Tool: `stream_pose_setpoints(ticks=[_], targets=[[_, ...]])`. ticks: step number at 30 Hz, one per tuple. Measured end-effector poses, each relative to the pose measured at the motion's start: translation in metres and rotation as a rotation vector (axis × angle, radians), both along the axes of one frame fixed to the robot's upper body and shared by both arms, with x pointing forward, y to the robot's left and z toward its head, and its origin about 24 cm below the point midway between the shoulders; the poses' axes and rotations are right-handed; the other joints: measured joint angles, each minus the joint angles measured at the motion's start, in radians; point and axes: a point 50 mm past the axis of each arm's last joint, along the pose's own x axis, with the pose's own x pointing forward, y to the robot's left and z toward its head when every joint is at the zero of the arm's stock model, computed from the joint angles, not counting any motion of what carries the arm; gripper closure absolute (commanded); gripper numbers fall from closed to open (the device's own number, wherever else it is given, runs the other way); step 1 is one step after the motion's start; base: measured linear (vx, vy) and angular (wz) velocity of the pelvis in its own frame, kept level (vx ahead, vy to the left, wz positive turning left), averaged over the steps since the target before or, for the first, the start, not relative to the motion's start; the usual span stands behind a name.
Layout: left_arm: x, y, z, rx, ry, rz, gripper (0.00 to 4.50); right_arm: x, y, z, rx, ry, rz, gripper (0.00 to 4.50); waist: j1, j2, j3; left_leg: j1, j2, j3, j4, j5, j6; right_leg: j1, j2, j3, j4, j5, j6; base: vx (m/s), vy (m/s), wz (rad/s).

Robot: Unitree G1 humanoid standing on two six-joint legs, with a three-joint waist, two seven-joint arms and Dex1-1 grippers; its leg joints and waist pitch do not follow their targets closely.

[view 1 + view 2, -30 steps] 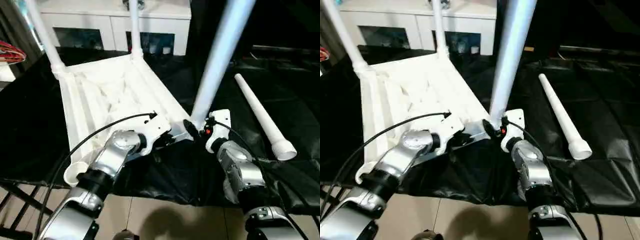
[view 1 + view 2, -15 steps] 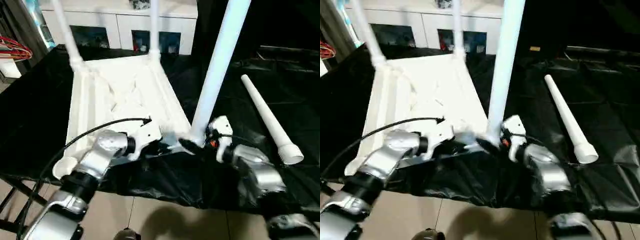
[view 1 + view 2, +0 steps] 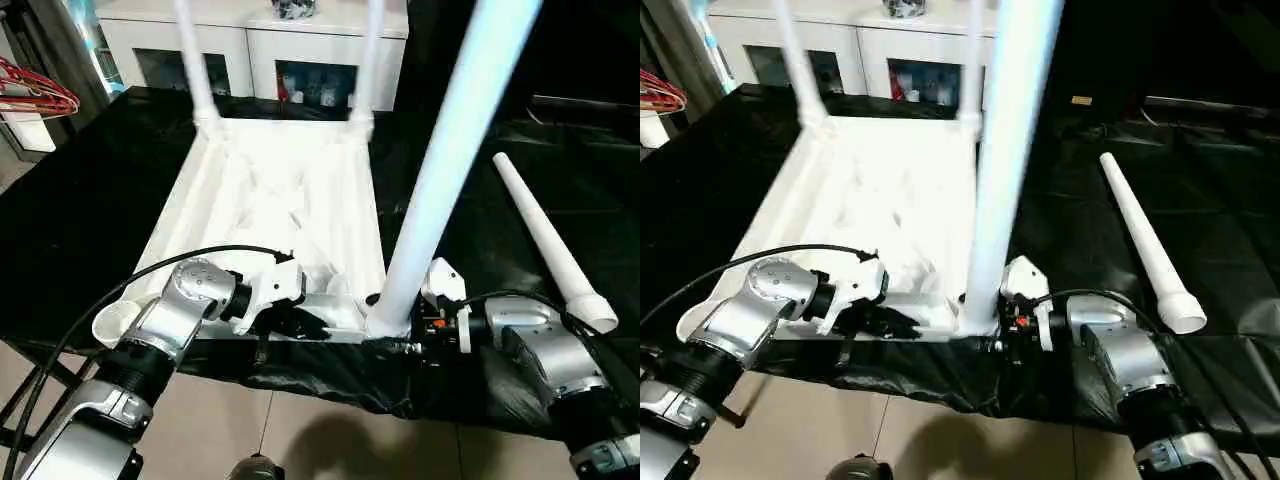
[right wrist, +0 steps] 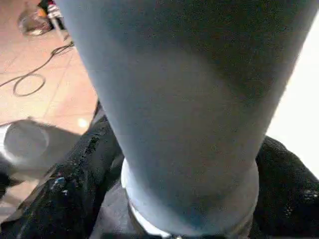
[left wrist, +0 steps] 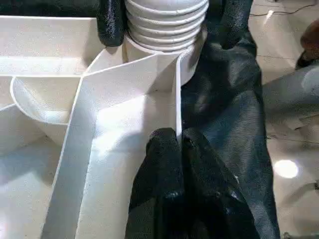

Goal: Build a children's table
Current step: Rotate leg to tighten

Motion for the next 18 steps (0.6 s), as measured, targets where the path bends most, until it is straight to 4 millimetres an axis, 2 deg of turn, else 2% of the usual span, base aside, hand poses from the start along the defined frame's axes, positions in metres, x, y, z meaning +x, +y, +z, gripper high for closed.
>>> stream_pose_setpoints(ticks=[2,9,18], targets=[[0.0001,0.0004,0.0004,0.002,0.002,-0.007,4.5,-0.0005,0.0009,0.0002,-0.003,0.006,0.007,0.97,0.001,0.0,0.0,0.0,0.0,0.0,0.0,0.0,0.0,0.0,0.0,0.0,0.0,0.0,0.0,0.0,0.0,0.0],[0.0009,0.0,0.0003,0.005,-0.002,-0.027,4.5,-0.0014,0.0007,-0.0005,-0.008,0.018,0.017,1.56,0.019,0.0,0.0,0.0,0.0,0.0,0.0,0.0,0.0,0.0,0.0,0.0,0.001,0.0,0.0,0.0,0.0,0.0],[0.0012,-0.0002,-0.0004,0.0,-0.009,-0.026,4.5,-0.0035,0.0034,-0.0033,0.015,0.017,-0.007,1.7,0.02,0.0,0.0,0.001,0.0,0.0,0.001,0.0,0.0,0.0,0.0,0.0,0.001,0.0,0.0,0.0,0.0,0.0]])
